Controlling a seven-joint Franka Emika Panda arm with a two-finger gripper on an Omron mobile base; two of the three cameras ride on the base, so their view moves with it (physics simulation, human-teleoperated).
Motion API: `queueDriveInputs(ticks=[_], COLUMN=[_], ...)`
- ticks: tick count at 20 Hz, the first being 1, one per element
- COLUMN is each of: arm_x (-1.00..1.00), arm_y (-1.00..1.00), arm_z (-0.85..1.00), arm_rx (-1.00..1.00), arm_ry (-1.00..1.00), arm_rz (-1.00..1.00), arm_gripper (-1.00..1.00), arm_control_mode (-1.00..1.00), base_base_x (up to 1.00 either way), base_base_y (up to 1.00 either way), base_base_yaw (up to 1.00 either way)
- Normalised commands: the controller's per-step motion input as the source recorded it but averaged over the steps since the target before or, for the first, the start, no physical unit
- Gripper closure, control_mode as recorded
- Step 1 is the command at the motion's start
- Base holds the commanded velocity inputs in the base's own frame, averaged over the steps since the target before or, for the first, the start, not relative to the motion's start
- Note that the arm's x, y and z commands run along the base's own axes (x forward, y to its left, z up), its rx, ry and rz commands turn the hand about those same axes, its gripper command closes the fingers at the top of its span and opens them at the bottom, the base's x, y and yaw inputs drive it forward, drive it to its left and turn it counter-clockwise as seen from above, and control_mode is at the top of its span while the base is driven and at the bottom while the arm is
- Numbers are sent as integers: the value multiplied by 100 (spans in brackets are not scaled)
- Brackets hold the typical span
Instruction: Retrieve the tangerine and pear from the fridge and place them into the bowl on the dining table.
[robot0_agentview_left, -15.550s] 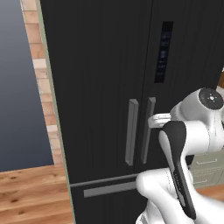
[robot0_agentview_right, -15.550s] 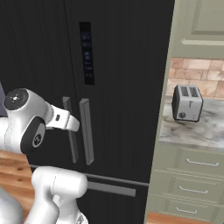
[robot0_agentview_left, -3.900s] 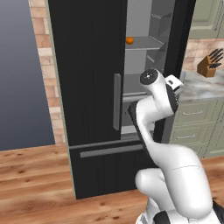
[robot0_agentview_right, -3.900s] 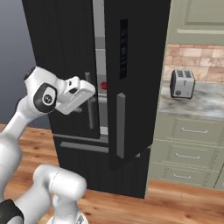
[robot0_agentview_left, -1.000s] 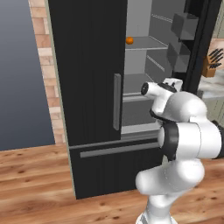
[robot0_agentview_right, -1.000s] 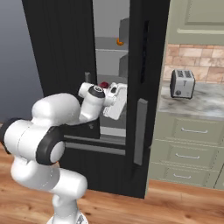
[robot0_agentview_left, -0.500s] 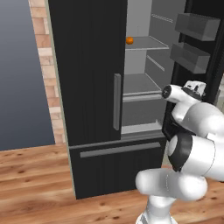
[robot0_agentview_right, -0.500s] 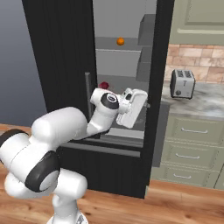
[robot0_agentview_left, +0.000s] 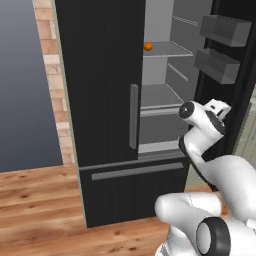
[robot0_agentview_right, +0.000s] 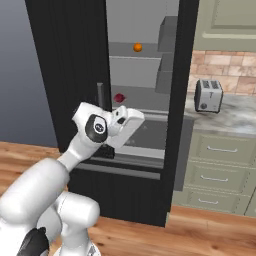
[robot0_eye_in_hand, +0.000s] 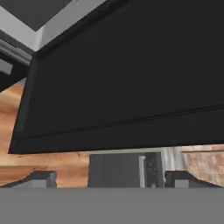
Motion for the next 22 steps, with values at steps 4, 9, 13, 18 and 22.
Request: queueDriveInputs(ticks=[4, 9, 13, 18, 22], arm_x=[-34, -4, -7, -14, -19], arm_y=[91, 63, 59, 53, 54], arm_z=[49, 58, 27, 5, 0], arm_rx=[55, 60, 46, 32, 25], arm_ry=[-24, -27, -21, -17, -33], arm_rz=[0, 0, 2, 5, 2], arm_gripper=[-100, -100, -100, -100, -100], arm_control_mode=[-100, -100, -100, -100, -100], base_base_x=[0, 0, 0, 0, 0], base_base_y=[0, 0, 0, 0, 0], base_base_yaw=[0, 0, 0, 0, 0])
